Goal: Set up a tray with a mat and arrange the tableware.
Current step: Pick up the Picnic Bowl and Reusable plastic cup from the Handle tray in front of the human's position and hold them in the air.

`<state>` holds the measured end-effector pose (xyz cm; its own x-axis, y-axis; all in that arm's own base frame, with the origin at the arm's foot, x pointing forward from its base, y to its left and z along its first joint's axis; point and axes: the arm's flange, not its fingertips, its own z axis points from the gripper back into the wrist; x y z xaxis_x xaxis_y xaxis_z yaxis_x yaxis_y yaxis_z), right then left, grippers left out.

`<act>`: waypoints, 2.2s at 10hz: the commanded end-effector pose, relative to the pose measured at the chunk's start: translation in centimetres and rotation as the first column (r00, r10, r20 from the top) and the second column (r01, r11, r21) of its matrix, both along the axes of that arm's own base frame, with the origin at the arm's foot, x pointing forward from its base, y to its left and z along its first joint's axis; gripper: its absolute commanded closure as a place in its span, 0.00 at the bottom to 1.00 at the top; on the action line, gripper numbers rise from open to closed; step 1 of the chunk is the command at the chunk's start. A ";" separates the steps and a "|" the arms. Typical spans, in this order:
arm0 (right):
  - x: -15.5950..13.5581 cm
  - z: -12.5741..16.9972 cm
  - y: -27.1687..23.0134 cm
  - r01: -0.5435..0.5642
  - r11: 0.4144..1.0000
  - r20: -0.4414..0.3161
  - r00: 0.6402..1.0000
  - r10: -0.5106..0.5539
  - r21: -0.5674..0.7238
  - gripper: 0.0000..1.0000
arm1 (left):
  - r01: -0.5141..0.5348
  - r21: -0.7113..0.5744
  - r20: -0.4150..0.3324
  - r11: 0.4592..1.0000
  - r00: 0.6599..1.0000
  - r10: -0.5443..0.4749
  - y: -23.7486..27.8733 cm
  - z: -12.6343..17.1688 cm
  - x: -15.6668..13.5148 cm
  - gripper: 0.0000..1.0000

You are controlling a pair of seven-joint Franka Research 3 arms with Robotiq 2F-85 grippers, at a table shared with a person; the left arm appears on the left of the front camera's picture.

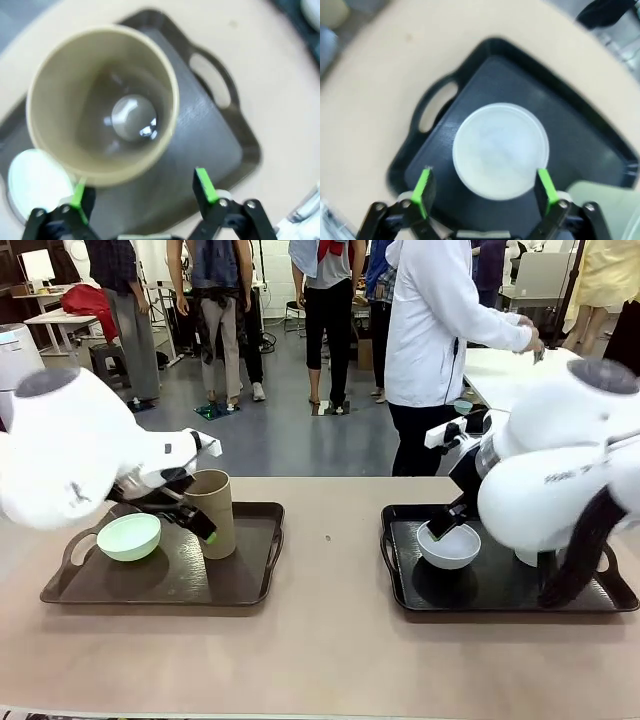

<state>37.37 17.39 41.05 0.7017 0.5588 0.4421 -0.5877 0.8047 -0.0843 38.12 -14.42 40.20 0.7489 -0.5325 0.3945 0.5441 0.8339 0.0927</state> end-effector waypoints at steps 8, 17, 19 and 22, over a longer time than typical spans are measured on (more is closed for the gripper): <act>-5.3 13.4 -11.1 0.238 0.955 -0.221 0.955 -0.197 0.179 0.00 | -0.143 -0.260 -0.216 0.955 0.972 0.087 9.8 14.3 -6.9 0.00; -6.6 3.0 -19.9 0.456 0.075 -0.462 0.876 0.142 0.887 0.00 | -0.311 -0.950 -0.310 0.019 0.950 0.035 18.1 5.4 -7.6 0.00; -3.3 6.5 -25.0 0.447 0.236 -0.457 0.890 -0.015 0.863 0.00 | -0.362 -0.931 -0.361 0.050 0.932 0.023 19.8 7.3 -2.0 0.00; -3.3 6.5 -25.0 0.447 0.236 -0.457 0.890 -0.015 0.863 0.00 | -0.362 -0.931 -0.361 0.050 0.932 0.023 19.8 7.3 -2.0 0.00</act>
